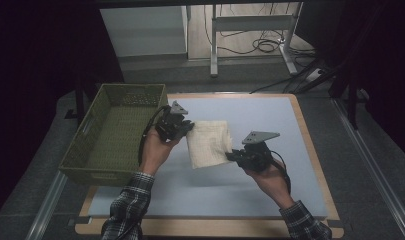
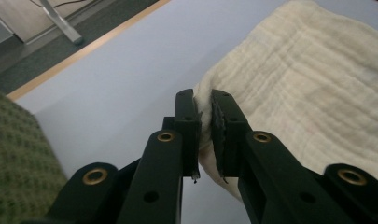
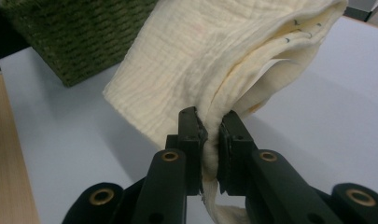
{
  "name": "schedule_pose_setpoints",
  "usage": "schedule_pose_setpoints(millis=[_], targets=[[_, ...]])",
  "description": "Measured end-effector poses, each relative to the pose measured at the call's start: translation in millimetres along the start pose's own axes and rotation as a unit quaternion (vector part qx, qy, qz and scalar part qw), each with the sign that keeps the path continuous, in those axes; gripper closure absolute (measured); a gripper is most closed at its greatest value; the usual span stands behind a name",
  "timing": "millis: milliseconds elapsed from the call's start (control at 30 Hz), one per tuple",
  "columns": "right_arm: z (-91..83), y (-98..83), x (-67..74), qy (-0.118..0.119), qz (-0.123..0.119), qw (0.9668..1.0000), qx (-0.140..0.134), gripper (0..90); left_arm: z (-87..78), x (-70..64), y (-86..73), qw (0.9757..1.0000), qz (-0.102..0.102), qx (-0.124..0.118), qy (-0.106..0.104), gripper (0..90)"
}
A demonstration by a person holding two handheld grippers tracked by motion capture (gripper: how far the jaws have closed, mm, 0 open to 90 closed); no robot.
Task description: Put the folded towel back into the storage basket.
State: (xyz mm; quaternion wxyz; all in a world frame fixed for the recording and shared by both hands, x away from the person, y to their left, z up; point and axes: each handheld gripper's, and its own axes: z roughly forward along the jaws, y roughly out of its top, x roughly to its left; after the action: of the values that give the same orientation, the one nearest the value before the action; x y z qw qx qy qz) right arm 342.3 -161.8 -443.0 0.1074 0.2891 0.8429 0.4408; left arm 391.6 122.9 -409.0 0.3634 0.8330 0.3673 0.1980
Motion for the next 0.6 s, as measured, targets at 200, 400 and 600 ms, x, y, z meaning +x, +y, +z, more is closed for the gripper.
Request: schedule_pose_setpoints(millis=[200,400,600], targets=[[8.1,14.0,3.0,0.007,0.002,0.9999,-0.01,81.1,-17.2,12.5,-0.9,0.9998,-0.004,-0.002,0.019,81.8],[17.3,28.0,7.2,0.015,0.002,0.9998,-0.016,81.1,-32.7,24.7,-2.1,0.9993,-0.004,-0.003,0.037,81.8],[28.1,42.6,15.6,0.021,-0.005,0.9996,-0.019,81.1,-44.9,37.4,-6.8,0.9985,-0.01,-0.004,0.054,81.7]])
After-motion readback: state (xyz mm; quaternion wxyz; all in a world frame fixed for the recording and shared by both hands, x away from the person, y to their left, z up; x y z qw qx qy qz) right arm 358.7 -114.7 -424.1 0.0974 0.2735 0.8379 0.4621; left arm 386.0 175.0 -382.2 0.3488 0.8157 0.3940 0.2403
